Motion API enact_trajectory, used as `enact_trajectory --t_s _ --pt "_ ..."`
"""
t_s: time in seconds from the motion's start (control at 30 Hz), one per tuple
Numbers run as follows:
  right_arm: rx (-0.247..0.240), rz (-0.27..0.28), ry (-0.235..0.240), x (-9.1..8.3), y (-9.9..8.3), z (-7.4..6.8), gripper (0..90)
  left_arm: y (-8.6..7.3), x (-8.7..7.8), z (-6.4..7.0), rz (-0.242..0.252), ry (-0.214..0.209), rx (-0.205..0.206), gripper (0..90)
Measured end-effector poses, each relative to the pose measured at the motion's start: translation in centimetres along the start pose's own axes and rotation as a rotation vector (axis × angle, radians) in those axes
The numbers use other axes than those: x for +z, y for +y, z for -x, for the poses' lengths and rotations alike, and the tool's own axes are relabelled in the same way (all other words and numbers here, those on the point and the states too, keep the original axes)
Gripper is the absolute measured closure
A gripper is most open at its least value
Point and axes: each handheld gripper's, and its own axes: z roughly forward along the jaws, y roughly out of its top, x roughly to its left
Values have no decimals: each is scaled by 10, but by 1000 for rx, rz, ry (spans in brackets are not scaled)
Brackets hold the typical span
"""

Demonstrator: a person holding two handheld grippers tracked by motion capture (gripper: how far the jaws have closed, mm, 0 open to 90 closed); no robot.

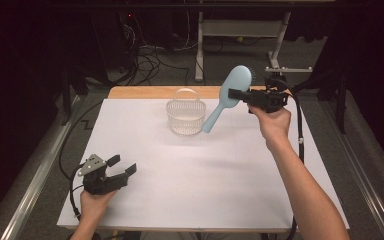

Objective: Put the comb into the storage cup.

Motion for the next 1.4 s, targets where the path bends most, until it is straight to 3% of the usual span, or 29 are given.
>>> enact_trajectory --t_s 1.4 --pt "-19 -9 -31 53 25 -11 607 1 -2 -2 9 -5 -11 236"
